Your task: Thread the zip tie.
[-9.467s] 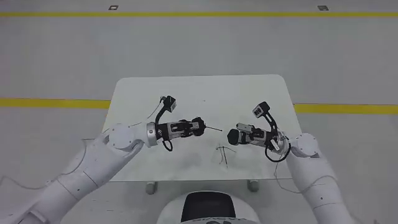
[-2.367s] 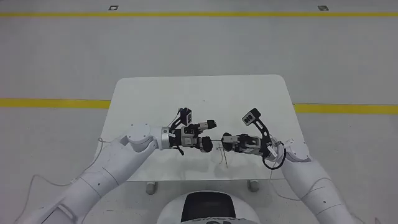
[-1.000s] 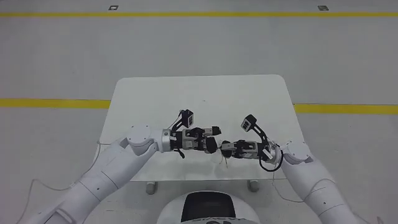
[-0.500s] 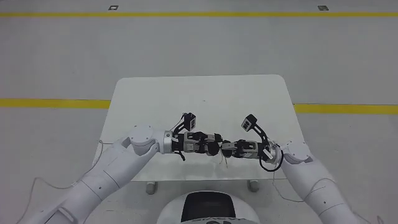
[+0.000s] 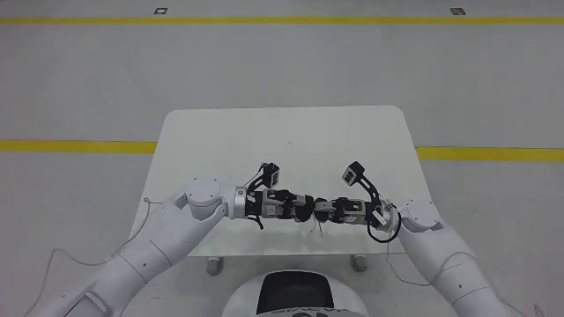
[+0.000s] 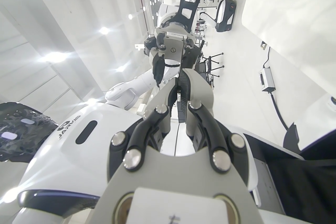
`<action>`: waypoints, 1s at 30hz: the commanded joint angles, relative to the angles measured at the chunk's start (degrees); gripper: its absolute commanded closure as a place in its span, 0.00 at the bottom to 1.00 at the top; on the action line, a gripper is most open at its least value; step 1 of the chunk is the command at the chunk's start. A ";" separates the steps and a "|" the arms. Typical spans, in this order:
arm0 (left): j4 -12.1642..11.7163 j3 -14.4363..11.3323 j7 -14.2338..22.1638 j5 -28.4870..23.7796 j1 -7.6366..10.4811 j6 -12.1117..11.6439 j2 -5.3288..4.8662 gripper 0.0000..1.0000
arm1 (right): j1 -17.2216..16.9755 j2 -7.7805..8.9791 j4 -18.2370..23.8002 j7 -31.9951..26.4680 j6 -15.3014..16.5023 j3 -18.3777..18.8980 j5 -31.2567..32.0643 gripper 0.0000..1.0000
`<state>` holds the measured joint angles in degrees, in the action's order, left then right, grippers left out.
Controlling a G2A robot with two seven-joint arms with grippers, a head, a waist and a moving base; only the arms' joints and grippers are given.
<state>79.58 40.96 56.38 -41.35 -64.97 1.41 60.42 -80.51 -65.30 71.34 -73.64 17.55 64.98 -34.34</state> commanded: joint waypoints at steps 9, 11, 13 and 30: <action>-0.70 -0.32 0.26 -0.05 0.34 0.01 0.27 0.92 | 0.11 0.11 -0.38 0.77 0.27 -0.34 -0.21 1.00; -0.80 -0.34 0.34 0.00 0.42 0.06 0.29 0.93 | 0.10 0.12 -0.38 0.84 0.41 -0.40 -0.40 1.00; -0.87 -0.35 0.38 0.05 0.47 0.10 0.32 0.94 | 0.10 0.13 -0.41 0.87 0.58 -0.46 -0.62 1.00; -1.22 -0.47 -0.82 2.20 0.75 -0.65 0.45 1.00 | -0.17 0.40 -0.47 0.58 0.54 -0.43 -2.37 0.00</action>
<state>78.24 40.44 56.03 -39.96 -64.24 1.09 60.92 -80.60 -64.93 70.86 -73.21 18.21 64.44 -36.55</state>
